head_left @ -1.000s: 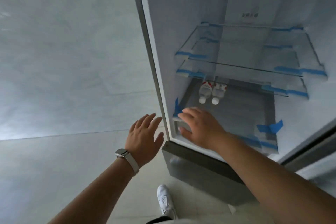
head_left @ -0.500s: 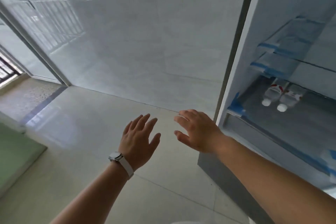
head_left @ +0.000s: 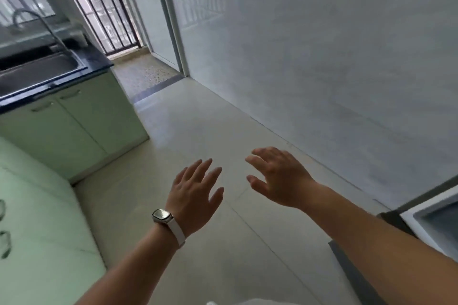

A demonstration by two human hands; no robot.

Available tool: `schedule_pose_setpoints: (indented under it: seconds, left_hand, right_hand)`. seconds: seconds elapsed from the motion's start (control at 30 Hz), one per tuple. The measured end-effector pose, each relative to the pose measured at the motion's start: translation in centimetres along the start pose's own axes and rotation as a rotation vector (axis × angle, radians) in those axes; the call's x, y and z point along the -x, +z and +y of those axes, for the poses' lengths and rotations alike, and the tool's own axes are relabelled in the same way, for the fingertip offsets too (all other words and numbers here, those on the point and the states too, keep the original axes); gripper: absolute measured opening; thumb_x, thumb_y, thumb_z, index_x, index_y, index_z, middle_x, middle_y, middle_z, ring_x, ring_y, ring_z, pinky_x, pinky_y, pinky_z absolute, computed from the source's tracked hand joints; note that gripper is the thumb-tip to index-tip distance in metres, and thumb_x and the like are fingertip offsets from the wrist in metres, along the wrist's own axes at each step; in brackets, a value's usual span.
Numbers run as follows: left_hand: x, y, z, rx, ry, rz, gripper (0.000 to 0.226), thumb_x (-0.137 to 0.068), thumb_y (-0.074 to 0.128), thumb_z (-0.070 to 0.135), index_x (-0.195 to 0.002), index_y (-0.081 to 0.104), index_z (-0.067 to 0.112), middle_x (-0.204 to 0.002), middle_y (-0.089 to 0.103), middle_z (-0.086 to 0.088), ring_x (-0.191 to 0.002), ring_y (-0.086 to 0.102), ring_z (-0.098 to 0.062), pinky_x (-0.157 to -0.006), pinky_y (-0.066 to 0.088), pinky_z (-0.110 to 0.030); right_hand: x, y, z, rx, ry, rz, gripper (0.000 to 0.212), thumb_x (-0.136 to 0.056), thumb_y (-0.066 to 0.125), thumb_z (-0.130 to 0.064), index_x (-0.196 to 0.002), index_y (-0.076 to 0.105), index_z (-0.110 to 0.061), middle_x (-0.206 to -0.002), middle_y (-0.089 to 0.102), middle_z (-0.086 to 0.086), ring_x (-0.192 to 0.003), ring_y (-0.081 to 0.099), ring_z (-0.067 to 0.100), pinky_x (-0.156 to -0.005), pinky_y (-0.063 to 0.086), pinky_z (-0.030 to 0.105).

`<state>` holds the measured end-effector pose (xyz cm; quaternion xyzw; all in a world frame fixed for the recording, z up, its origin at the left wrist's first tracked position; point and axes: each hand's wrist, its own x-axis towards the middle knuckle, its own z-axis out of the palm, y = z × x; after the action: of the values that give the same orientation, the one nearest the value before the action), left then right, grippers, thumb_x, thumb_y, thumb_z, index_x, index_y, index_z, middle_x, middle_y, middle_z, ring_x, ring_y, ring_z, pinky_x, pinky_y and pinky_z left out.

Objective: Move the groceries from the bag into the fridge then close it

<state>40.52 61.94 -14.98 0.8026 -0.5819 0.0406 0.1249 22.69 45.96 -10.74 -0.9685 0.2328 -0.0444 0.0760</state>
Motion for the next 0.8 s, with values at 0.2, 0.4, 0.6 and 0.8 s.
schedule_pose_setpoints:
  seconds: [0.2, 0.4, 0.6, 0.8]
  left_hand:
    - [3.7, -1.8, -10.9, -0.031, -0.138, 0.032, 0.05, -0.088, 0.043, 0.05, -0.13, 0.057, 0.026, -0.139, 0.057, -0.005, -0.13, 0.051, -0.029, -0.104, 0.041, -0.047]
    - [8.9, -4.3, -19.4, -0.046, -0.305, 0.069, 0.05, -0.087, 0.044, 0.046, -0.129, 0.059, 0.023, -0.139, 0.056, -0.008, -0.129, 0.052, -0.031, -0.103, 0.043, -0.051]
    - [13.8, -5.7, -25.0, -0.066, -0.487, 0.127, 0.049, -0.086, 0.045, 0.044, -0.127, 0.058, 0.021, -0.136, 0.057, -0.01, -0.126, 0.053, -0.032, -0.1, 0.045, -0.051]
    - [18.1, -6.3, -28.6, -0.082, -0.703, 0.157, 0.046, -0.088, 0.044, 0.045, -0.126, 0.056, 0.023, -0.136, 0.057, -0.008, -0.126, 0.052, -0.03, -0.102, 0.042, -0.05]
  right_hand:
    - [-8.1, 2.2, -9.8, 0.015, -0.158, -0.037, 0.057, -0.088, 0.037, -0.054, -0.127, 0.058, -0.017, -0.13, 0.059, 0.008, -0.12, 0.054, 0.029, -0.091, 0.047, 0.043]
    - [-14.4, 4.4, -19.5, 0.007, -0.337, -0.088, 0.06, -0.089, 0.034, -0.056, -0.13, 0.056, -0.018, -0.134, 0.057, 0.008, -0.124, 0.051, 0.028, -0.094, 0.045, 0.04]
    - [-19.1, 5.7, -26.9, 0.036, -0.519, -0.136, 0.068, -0.088, 0.025, -0.06, -0.137, 0.05, -0.021, -0.143, 0.05, 0.006, -0.133, 0.043, 0.027, -0.103, 0.039, 0.04]
    - [-24.1, 7.8, -33.0, 0.033, -0.691, -0.192, 0.073, -0.086, 0.016, -0.064, -0.143, 0.042, -0.026, -0.15, 0.043, 0.003, -0.138, 0.037, 0.025, -0.109, 0.033, 0.039]
